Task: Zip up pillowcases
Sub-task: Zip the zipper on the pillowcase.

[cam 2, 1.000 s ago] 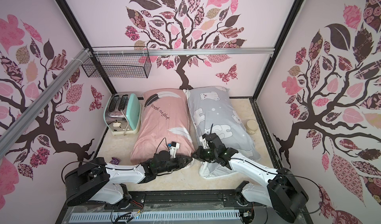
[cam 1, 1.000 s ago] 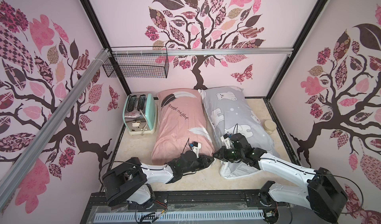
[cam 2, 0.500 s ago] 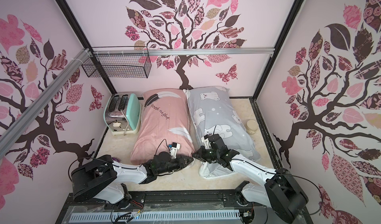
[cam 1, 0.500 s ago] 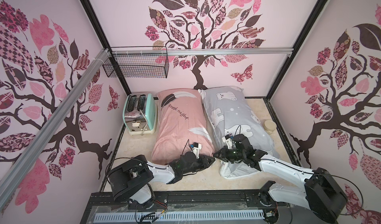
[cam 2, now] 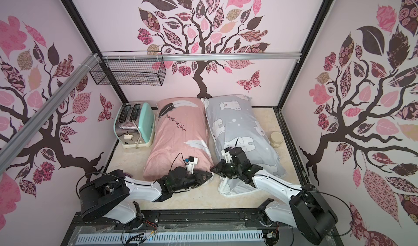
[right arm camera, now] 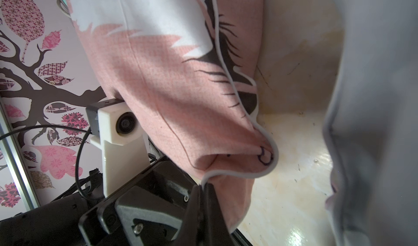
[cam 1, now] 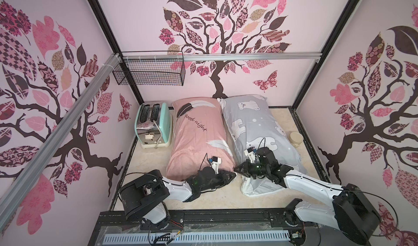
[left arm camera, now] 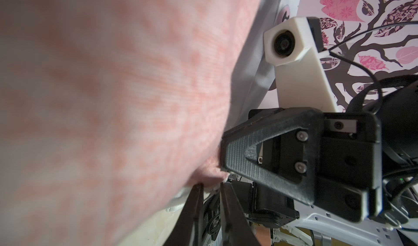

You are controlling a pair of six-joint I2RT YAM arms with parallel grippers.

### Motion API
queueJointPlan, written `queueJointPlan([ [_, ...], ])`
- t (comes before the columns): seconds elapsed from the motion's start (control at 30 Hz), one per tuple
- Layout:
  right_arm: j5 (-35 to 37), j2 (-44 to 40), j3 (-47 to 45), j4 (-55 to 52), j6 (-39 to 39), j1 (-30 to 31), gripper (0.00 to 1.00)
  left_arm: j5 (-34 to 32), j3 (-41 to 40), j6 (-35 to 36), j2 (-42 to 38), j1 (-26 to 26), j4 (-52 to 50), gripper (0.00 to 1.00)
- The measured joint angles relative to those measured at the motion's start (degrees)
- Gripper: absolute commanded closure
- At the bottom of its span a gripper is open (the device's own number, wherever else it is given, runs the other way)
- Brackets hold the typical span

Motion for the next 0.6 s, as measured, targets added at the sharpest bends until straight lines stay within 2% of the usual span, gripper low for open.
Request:
queueJointPlan([
  [0.13, -0.42, 0.31, -0.61, 1.36, 0.79, -0.28, 1.00, -0.04, 0.00, -0.11, 0.66, -0.13, 0.35, 0.73],
  [0.33, -1.05, 0.35, -1.77, 2.69, 1.73, -0.83, 1.00, 0.09, 0.00, -0.92, 1.90, -0.35, 2.12, 0.83],
  [0.6, -1.29, 0.35, -1.77, 3.08, 1.90, -0.85, 1.00, -0.13, -0.02, -1.18, 1.84, -0.39, 2.27, 0.89],
])
